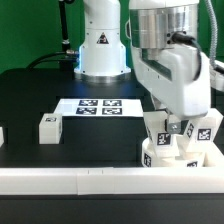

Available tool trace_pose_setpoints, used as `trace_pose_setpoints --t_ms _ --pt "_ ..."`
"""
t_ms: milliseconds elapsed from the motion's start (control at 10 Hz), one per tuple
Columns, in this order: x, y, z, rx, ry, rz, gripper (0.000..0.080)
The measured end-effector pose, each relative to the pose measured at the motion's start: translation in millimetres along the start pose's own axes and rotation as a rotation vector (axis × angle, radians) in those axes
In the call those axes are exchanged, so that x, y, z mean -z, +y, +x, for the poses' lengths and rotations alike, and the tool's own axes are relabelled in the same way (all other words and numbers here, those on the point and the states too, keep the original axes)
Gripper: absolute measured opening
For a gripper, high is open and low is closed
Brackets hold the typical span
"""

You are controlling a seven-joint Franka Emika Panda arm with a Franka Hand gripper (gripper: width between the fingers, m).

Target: Assemble stool

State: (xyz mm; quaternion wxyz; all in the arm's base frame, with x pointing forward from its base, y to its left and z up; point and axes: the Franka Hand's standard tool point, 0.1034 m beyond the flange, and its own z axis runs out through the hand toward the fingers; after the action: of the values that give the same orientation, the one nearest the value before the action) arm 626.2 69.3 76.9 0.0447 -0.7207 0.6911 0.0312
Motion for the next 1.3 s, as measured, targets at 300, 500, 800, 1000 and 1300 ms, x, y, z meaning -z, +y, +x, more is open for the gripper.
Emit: trace_pose_setpoints --t_ms 300,500,800,1000,1300 --pt "-1.3 -2.0 -2.9 -0.295 -0.026 0.021 0.0337" --pt "-2.5 -4.9 -8.6 -0.593 -0.057 0.085 0.0337" --pt "-5.0 -5.8 -24.7 -0.722 -0.117 0.139 0.0337" --pt "-5.3 -5.6 -26.5 -0.679 -0.121 0.143 0.0337" --pt "13.5 -12.0 -25.7 -0.574 -0.129 0.165 0.0575"
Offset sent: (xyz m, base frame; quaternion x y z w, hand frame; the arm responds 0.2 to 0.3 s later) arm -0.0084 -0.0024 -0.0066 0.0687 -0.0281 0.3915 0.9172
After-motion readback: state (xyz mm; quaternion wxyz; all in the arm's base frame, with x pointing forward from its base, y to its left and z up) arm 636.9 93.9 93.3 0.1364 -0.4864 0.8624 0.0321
